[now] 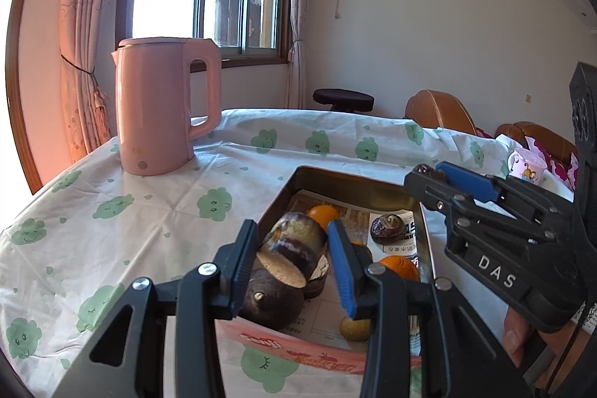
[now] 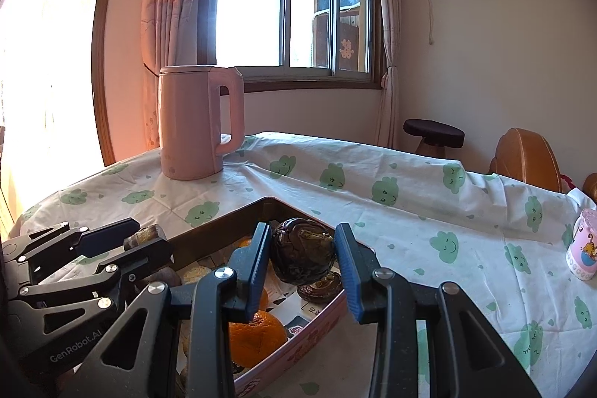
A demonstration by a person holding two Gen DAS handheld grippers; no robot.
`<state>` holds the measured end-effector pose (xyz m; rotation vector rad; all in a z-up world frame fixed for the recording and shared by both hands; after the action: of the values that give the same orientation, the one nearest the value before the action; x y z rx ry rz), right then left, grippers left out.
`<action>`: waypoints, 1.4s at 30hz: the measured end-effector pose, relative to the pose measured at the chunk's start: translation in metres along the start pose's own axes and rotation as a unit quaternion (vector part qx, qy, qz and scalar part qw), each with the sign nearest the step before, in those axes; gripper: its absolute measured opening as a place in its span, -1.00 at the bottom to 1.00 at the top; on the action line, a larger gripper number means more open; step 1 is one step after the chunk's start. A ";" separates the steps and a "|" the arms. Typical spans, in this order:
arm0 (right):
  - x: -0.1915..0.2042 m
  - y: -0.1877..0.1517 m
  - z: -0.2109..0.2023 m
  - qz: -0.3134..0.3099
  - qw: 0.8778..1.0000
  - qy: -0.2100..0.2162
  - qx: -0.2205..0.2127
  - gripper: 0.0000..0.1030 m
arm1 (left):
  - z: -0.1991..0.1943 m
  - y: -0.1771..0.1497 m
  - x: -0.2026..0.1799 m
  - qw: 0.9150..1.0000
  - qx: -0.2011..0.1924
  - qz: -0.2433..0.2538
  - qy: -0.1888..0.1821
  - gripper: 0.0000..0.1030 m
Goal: Organize fruits
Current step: 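Open both tools to drop the cake and pastry into the tin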
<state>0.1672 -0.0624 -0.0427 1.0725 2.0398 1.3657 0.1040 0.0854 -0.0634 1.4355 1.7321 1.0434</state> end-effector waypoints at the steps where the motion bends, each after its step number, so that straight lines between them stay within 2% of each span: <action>1: 0.001 -0.001 0.001 -0.001 1.000 0.000 0.002 -0.27 | 0.000 -0.001 0.000 1.000 0.001 0.000 -0.001 -0.21; 22: 0.002 -0.015 0.029 0.006 0.998 0.000 0.055 -0.27 | 0.012 -0.008 -0.009 0.999 0.034 0.016 -0.028 -0.21; 25: 0.001 -0.017 0.032 0.008 0.998 0.001 0.064 -0.27 | 0.014 -0.009 -0.010 0.999 0.039 0.018 -0.031 -0.14; 32: 0.003 -0.020 0.039 0.005 0.997 0.006 0.082 -0.27 | 0.014 -0.010 -0.010 0.999 0.042 0.015 -0.027 -0.14; 34: 0.006 -0.021 0.040 0.000 0.996 0.010 0.087 -0.26 | 0.014 -0.009 -0.009 0.999 0.040 0.016 -0.021 -0.04; 36: 0.007 -0.022 0.041 -0.005 0.996 0.006 0.091 -0.13 | 0.013 -0.009 -0.009 0.999 0.038 0.017 -0.017 -0.03; 38: 0.004 -0.022 0.040 0.003 0.996 0.001 0.087 0.12 | 0.012 -0.008 -0.008 0.999 0.034 0.017 -0.014 0.02; 42: 0.002 -0.020 0.037 0.007 0.997 -0.003 0.079 0.13 | 0.010 -0.008 -0.006 0.999 0.030 0.015 -0.008 0.11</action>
<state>0.1853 -0.0444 -0.0761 1.1559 2.1698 1.2229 0.1106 0.0806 -0.0749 1.5060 1.7490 1.0011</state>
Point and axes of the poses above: each gripper's, at about its wrist camera, not at the fingertips, and z roughly the way its jaws point, x to its left, y to its top, the point moved 6 cm from there along z, roughly the way its jaws point, and after that the axes turned 4 degrees about z, right-handed, at the moved point
